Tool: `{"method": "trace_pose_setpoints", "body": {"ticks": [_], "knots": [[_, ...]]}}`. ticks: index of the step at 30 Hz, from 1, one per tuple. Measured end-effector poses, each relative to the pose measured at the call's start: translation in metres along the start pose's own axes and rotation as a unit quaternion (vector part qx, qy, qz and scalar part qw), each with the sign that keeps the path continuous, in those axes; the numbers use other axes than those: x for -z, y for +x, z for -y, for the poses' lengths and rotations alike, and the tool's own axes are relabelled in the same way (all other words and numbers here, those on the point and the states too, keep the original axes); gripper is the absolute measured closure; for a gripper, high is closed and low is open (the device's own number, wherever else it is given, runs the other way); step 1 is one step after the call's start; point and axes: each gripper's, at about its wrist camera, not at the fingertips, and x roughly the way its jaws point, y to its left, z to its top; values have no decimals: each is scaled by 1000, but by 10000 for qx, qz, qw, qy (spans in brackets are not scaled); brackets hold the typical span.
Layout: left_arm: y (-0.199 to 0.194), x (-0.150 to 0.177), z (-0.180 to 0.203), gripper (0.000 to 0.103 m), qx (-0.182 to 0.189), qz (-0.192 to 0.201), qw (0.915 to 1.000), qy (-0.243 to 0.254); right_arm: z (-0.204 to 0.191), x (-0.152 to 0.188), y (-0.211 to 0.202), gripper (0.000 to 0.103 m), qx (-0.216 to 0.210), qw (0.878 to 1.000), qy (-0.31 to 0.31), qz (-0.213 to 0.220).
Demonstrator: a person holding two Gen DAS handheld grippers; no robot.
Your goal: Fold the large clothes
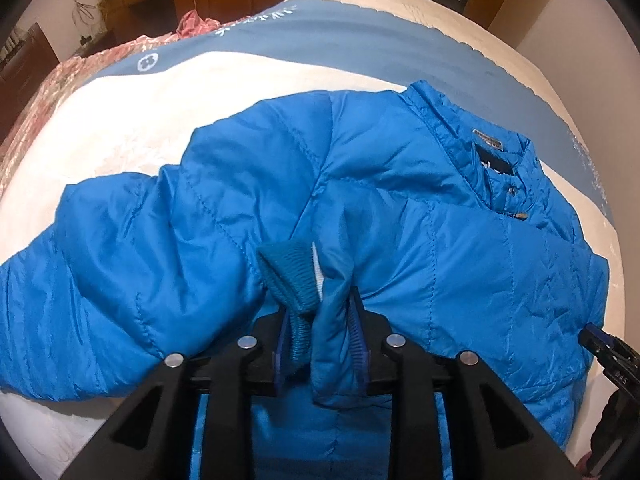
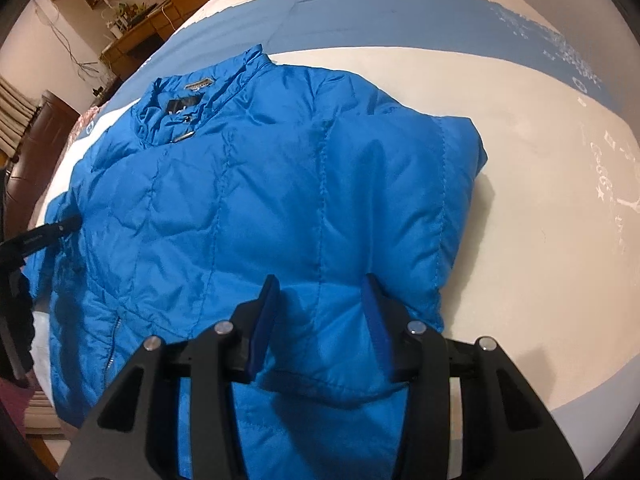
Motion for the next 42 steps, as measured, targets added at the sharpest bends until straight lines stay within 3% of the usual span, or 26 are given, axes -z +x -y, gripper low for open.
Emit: {"method": "trace_pose_setpoints", "body": {"ticks": [5, 9, 15, 17, 23, 26, 33, 42], "knots": [[-11, 1, 0, 67, -167, -42, 9999, 2, -1, -2, 0, 60, 53, 10000, -79, 20], [-37, 4, 4, 67, -435, 212, 9988, 68, -2, -2, -8, 59, -1, 10000, -57, 63], [-70, 1, 35, 66, 143, 662, 9973, 265, 5, -6, -40, 58, 8, 9995, 80, 306], [-63, 0, 48, 66, 272, 574, 9971, 419, 9, -9, -35, 58, 197, 9995, 139, 224], [3, 6, 56, 66, -42, -25, 9979, 644, 13, -4, 4, 58, 500, 9986, 161, -48], [9, 12, 63, 66, -169, 116, 9955, 921, 15, 2, 13, 57, 499, 9985, 183, 84], [0, 14, 58, 68, -26, 210, 9971, 726, 12, -4, 11, 57, 615, 9976, 313, -46], [-26, 14, 40, 67, -74, 533, 9962, 688, -4, -13, -26, 54, 121, 9979, 587, 234]]}}
